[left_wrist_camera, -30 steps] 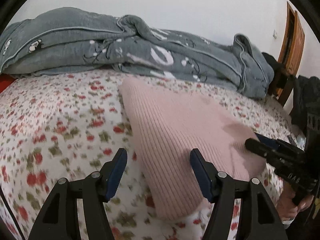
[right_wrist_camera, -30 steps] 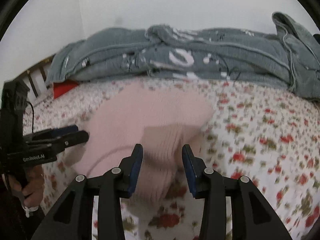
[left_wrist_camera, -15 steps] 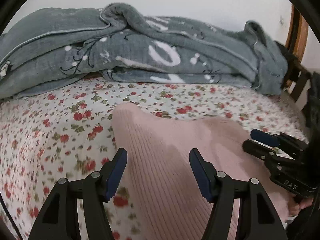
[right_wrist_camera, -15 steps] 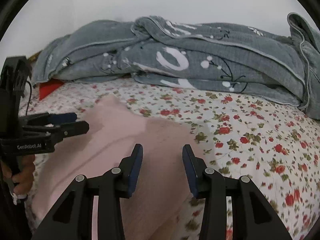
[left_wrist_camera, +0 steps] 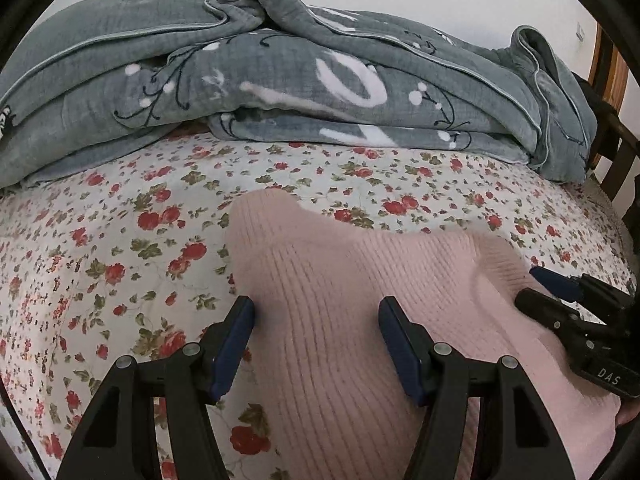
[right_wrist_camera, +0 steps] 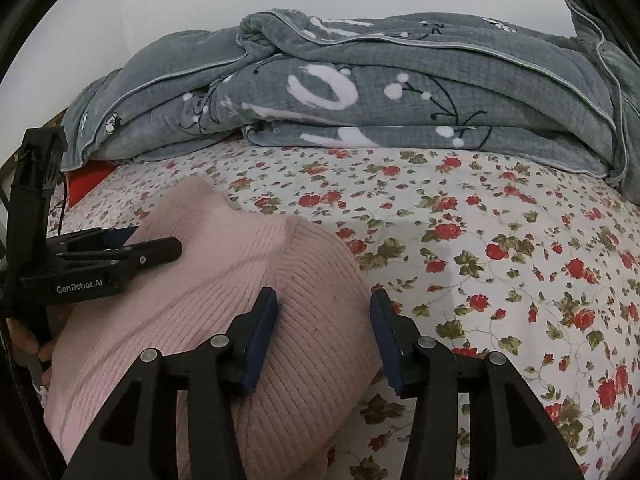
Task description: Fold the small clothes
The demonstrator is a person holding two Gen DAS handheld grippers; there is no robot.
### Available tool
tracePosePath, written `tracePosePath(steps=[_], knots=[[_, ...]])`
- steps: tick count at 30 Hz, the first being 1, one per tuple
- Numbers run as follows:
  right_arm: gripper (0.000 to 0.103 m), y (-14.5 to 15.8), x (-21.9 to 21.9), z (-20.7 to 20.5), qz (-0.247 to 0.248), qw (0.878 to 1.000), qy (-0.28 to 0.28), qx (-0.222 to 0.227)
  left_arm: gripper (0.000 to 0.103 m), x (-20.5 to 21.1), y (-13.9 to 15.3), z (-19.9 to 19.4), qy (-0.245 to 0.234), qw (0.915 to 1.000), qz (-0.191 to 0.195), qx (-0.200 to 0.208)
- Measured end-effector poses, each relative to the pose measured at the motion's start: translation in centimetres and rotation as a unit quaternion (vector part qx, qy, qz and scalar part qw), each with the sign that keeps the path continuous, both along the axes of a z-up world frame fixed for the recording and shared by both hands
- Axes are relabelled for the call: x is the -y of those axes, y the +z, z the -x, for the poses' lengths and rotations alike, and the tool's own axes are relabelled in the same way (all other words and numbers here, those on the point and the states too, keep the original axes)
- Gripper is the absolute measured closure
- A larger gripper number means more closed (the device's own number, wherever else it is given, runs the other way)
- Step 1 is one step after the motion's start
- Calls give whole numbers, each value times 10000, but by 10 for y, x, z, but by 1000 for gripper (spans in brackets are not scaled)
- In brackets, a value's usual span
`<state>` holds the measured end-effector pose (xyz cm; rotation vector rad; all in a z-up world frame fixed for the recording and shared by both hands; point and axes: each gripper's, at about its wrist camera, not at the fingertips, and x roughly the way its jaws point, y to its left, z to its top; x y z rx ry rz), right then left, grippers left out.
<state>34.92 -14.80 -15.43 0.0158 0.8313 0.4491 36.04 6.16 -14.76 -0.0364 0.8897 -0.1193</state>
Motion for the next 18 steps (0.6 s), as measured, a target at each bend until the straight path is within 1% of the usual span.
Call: tracePosePath(steps=[6, 12, 18], knots=[[53, 0, 0, 0, 54, 10000, -43, 40, 39, -1, -1, 0, 23, 10000, -5, 4], [49, -2, 3, -2, -3, 9999, -118, -34, 39, 0, -2, -1, 19, 10000, -32, 3], [48, -2, 1, -1, 67, 9999, -156, 15, 36, -3, -5, -3, 52, 10000, 69, -30]])
